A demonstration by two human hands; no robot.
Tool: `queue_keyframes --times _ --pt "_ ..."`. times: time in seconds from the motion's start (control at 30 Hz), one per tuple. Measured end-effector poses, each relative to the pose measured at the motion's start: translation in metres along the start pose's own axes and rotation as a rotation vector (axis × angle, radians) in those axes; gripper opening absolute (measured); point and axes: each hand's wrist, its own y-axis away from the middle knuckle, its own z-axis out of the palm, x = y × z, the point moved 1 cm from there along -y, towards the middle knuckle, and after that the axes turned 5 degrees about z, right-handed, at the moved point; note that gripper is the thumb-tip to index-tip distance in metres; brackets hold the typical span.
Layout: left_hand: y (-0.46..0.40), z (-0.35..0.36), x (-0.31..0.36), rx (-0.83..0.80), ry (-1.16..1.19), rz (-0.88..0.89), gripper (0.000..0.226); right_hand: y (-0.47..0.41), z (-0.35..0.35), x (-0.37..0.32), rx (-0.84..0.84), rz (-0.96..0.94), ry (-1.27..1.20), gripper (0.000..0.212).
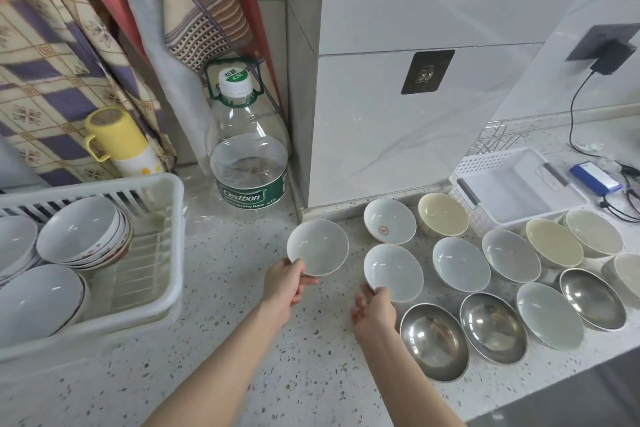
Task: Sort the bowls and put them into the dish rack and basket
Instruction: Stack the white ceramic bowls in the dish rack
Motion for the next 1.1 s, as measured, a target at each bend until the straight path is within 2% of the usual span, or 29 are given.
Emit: queue_keyframes --times 0.17,0.37,0.6,0.73,0.8,0.87,0.93,0.97,1.1 --pt "0.033 -0.026 0.016 -0.031 0.057 0.131 0.026 0.026 0.002 0.012 -0.05 -0.08 0.097 0.027" --pt "0.075 -0.07 0.046 -0.07 0.136 0.251 0.023 0.063 0.009 0.03 -0.099 -0.31 0.251 0.021" --pt "0.111 -0.155 0.068 -0.026 0.236 0.341 0.019 0.113 0.034 0.079 -0.274 -0.535 0.401 0.013" --pt "0.125 -0.214 0.071 0.053 0.289 0.389 0.016 0.143 0.051 0.108 -0.412 -0.669 0.524 0.006" --pt "0.129 -0.244 0.073 0.101 0.328 0.41 0.014 0.161 0.061 0.122 -0.492 -0.729 0.604 0.01" --pt "0.132 -0.274 0.074 0.15 0.355 0.427 0.011 0.176 0.073 0.135 -0.562 -0.785 0.69 0.027" --pt "0.134 -0.303 0.073 0.202 0.367 0.451 0.013 0.187 0.084 0.15 -0.636 -0.82 0.745 0.026" --pt "0.135 -0.318 0.073 0.229 0.377 0.464 0.015 0.191 0.089 0.158 -0.658 -0.83 0.773 0.023" --pt "0.139 -0.371 0.069 0.31 0.433 0.496 0.015 0.198 0.109 0.191 -0.677 -0.814 0.886 0.04"
